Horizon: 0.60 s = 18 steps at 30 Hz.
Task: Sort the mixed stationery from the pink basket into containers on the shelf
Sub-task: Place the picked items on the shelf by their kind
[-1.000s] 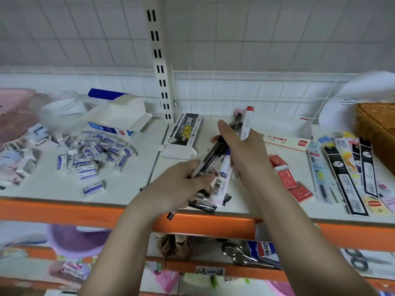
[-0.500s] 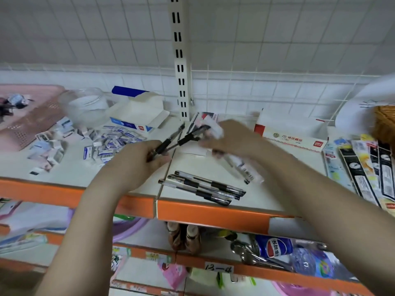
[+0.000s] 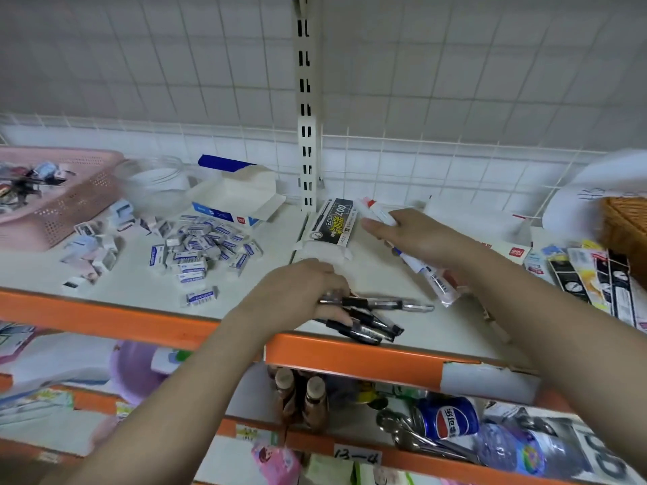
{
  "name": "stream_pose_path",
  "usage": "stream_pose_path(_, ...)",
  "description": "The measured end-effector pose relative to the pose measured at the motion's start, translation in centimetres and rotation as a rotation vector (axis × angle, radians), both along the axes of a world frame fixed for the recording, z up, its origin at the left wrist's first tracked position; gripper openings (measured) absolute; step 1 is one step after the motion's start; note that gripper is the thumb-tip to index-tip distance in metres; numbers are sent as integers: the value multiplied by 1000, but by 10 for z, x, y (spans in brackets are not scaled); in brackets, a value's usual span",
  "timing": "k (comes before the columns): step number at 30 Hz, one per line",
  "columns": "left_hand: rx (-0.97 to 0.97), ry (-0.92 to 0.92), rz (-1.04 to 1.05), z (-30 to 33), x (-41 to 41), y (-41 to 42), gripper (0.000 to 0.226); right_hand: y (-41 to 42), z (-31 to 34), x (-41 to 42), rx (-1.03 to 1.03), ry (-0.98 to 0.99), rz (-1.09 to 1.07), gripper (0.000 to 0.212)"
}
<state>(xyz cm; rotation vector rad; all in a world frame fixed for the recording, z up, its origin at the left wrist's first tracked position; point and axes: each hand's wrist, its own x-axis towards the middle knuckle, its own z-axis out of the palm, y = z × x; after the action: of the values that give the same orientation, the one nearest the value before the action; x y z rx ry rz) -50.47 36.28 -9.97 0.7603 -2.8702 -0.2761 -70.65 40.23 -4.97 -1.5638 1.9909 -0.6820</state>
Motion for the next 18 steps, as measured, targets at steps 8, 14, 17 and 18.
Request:
stream_pose_path(8, 23, 533, 266, -8, 18, -6, 34, -7, -19, 43, 81, 135, 202, 51)
stream_pose_path(14, 337, 561, 528, 8, 3, -16, 23, -2, 15, 30, -2, -88, 137, 10)
stream_pose_path(17, 372, 109, 305, 18, -10, -19, 39, 9, 26, 19, -45, -269, 50, 12)
stream_pose_path(18, 357, -7, 239, 21, -12, -19, 41, 13, 28, 15, -80, -310, 7, 13)
